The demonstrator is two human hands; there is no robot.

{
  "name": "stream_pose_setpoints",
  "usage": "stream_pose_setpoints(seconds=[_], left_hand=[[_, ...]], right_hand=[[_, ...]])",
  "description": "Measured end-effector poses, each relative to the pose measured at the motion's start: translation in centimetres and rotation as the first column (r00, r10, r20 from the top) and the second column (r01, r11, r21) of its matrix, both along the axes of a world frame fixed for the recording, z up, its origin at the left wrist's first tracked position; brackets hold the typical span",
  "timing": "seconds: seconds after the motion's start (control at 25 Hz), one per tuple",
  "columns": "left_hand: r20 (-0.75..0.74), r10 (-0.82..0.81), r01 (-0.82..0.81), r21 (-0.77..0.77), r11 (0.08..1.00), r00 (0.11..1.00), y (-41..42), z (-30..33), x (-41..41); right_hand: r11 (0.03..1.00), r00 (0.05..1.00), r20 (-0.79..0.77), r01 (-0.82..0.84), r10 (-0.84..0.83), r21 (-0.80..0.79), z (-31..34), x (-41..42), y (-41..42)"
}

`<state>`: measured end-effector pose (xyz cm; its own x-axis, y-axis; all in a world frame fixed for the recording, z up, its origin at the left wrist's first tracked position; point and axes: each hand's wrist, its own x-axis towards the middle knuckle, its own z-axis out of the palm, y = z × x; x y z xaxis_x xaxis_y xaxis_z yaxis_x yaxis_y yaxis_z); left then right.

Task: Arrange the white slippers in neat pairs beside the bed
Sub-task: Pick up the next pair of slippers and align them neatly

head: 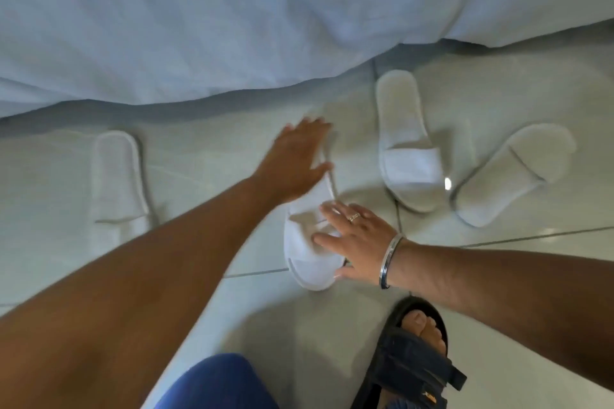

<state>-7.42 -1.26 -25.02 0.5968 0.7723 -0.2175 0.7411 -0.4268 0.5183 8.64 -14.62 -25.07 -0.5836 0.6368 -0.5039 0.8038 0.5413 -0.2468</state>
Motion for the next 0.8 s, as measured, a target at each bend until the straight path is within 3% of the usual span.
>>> stream_pose_setpoints(seconds=[0.16,0.32,0.56,0.8], left_hand=[[-0.317,0.202,-0.178,0.104,0.978,0.927,-1.6,1.0,-20.9],[-0.540,0.091,-0.104,0.008,0.995,0.836,-6.8,1.2,-32.8],[-0.562,0.080,-0.082,0.021,0.996,0.823,-7.8,-1.6,-35.1],[-0.580,0.079,-0.087,0.015,0.996,0.811,-8.0,-1.8,-34.2]], right_hand=[[0.999,0.999,-0.001,-0.050,0.050,-0.001,-0.4,-4.1,3.8],[0.994,0.994,-0.024,-0.108,0.108,0.016,-0.9,-11.1,6.2],[0.995,0.994,-0.069,-0.086,0.089,0.042,-1.4,-20.6,7.9],[0.995,0.998,-0.068,0.004,0.003,0.103,-1.4,-21.9,7.9]])
